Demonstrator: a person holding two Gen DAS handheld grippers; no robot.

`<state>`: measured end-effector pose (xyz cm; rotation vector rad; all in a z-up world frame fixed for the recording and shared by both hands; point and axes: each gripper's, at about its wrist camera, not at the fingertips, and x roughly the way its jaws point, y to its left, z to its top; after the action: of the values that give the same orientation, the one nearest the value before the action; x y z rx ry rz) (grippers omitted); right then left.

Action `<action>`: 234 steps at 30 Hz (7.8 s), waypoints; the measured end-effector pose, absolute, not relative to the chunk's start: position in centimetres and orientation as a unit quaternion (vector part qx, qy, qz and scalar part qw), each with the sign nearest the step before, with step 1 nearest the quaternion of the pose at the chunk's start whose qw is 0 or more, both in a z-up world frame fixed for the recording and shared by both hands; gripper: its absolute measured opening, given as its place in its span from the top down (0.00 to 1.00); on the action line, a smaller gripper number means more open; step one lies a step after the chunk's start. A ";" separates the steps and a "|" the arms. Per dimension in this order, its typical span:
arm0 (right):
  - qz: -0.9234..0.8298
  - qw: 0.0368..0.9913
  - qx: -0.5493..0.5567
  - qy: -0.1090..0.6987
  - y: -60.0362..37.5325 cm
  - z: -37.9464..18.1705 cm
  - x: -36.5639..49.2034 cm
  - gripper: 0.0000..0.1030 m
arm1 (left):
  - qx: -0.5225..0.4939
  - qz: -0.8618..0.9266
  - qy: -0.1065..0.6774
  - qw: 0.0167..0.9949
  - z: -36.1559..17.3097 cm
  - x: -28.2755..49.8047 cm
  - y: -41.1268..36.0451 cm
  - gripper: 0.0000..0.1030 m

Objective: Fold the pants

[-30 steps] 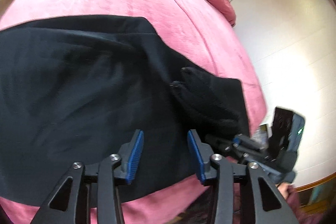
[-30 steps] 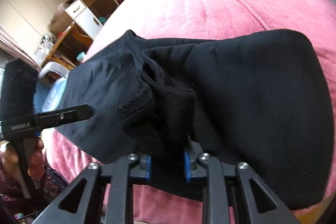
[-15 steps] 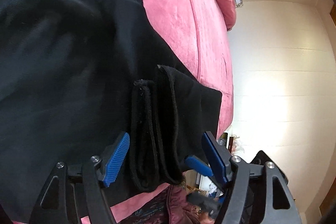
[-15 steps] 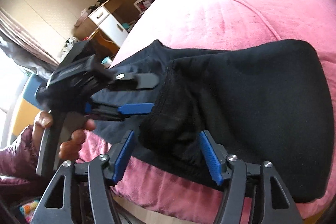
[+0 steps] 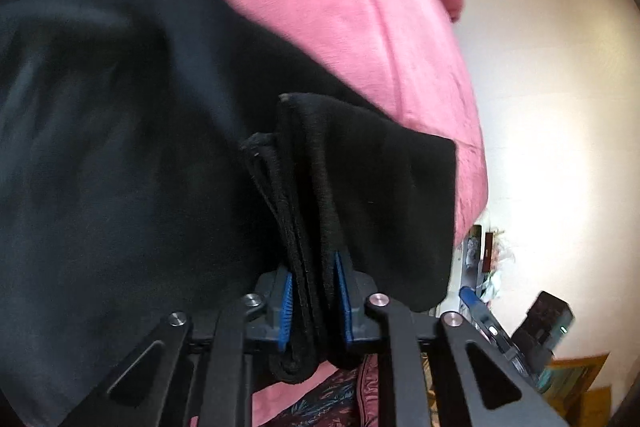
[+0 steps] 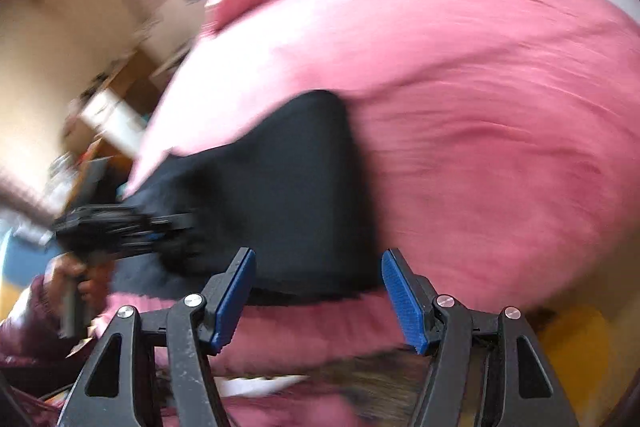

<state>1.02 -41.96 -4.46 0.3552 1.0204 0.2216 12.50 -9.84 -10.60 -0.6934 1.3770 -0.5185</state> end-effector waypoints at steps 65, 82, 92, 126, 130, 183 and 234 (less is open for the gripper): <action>0.095 0.847 -0.039 0.522 -26.6 -6.1 10.7 0.30 | -0.230 -0.192 0.560 0.773 -11.5 7.8 -6.7 0.83; 0.091 0.879 -0.043 0.467 -25.3 -3.6 7.7 0.24 | -0.345 -0.079 0.526 0.774 -8.9 1.6 5.1 0.72; 0.264 0.826 -0.081 0.492 -18.4 -3.2 0.9 0.70 | -0.472 0.032 0.468 0.746 -7.7 -5.4 16.2 0.72; 0.278 0.814 -0.040 0.509 -19.2 -6.7 1.4 0.78 | -0.569 0.164 0.419 0.689 -13.2 -9.7 23.6 0.76; 0.278 0.814 -0.037 0.509 -19.2 -6.6 1.4 0.78 | -0.515 0.164 0.419 0.730 -11.5 -9.1 22.7 0.84; 0.449 0.689 0.106 0.559 -9.5 -4.9 9.9 0.85 | -0.101 -0.168 0.449 0.872 -1.7 -1.5 -2.3 0.79; 0.293 0.787 0.320 0.439 -36.9 -0.3 5.1 0.86 | -0.257 -0.250 0.477 0.803 -4.7 5.9 -2.8 0.55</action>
<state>5.13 -36.89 -0.31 0.6889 0.9459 0.6315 5.90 -2.78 -4.67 -0.5500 1.0211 -0.5357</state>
